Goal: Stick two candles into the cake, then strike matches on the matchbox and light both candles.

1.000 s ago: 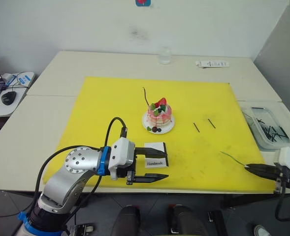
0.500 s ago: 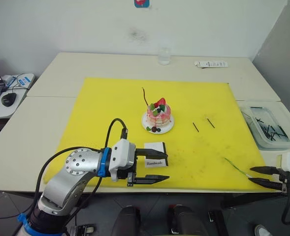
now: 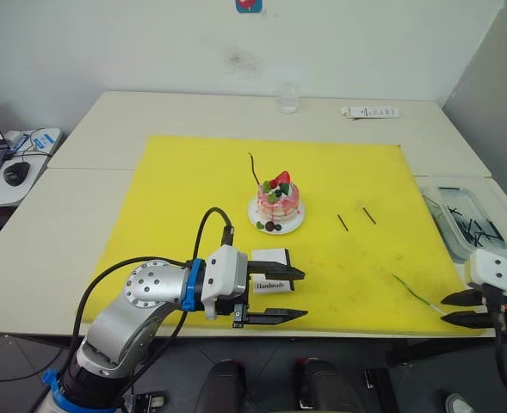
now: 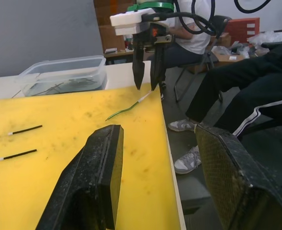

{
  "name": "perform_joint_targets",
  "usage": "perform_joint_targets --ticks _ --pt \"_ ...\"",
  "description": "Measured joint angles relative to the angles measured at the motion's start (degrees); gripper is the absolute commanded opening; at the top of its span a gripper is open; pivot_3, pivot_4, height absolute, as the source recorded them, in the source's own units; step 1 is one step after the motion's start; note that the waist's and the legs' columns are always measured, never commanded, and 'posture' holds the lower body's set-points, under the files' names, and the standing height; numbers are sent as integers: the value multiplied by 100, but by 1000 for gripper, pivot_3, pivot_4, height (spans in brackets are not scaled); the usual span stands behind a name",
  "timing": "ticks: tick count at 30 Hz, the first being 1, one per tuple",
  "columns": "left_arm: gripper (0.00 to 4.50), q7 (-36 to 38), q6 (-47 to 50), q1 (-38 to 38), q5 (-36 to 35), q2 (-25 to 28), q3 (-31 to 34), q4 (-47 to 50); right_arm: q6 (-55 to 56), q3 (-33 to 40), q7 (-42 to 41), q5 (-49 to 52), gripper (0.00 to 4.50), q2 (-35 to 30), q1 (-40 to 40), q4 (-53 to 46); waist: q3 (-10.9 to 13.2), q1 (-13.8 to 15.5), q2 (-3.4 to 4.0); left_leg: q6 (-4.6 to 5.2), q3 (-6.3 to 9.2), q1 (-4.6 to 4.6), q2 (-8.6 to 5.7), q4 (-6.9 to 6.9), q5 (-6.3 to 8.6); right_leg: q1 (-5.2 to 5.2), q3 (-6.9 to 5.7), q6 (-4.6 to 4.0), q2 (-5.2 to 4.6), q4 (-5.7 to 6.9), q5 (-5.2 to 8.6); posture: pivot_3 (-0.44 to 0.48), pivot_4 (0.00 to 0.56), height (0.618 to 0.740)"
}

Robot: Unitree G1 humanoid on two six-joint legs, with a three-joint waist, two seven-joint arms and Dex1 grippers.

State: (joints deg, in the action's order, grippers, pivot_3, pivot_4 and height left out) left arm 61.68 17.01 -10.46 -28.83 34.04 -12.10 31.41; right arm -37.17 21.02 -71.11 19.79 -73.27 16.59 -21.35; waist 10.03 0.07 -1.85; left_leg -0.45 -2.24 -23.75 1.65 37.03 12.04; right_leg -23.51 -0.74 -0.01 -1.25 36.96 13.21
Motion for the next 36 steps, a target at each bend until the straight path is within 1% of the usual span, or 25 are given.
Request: perform_joint_targets --ticks 3,11,20,25,30,36 --pt "2708 -98 -21 -3 86 -36 0 0 -514 -46 225 35 1428 39 -99 10 1 2 -1 0 -1 -2 -3 -1 0 0 0 1 0 -1 0 0 150 740" --pt "2708 -103 -26 108 123 -1 0 12 -977 -264 448 82 1428 197 -259 -38 0 -3 0 0 4 -1 3 -2 0 -3 -3 1 4 2 1 0 150 740" --pt "2708 -11 -13 13 88 27 -5 73 -1566 -790 839 189 1428 201 -867 -426 1 -5 0 0 0 -3 0 -2 0 -4 -1 2 4 -1 0 0 150 740" --pt "2708 -12 9 -10 78 26 -5 158 -1722 -1101 969 179 1428 184 -1037 -493 1 -6 0 0 0 -5 2 -3 0 -6 -1 3 5 -2 1 0 150 740" --pt "2708 -26 16 4 66 25 -6 213 -1790 -1170 1001 176 1428 92 -1100 -489 1 -6 0 0 2 -4 2 -3 0 -6 -3 2 5 0 1 0 150 740" --pt "2708 -38 29 40 63 26 -6 236 -1785 -1164 995 166 1428 -9 -948 -464 1 -5 0 0 1 -5 2 -3 0 -6 -3 2 4 -1 1 0 150 740"
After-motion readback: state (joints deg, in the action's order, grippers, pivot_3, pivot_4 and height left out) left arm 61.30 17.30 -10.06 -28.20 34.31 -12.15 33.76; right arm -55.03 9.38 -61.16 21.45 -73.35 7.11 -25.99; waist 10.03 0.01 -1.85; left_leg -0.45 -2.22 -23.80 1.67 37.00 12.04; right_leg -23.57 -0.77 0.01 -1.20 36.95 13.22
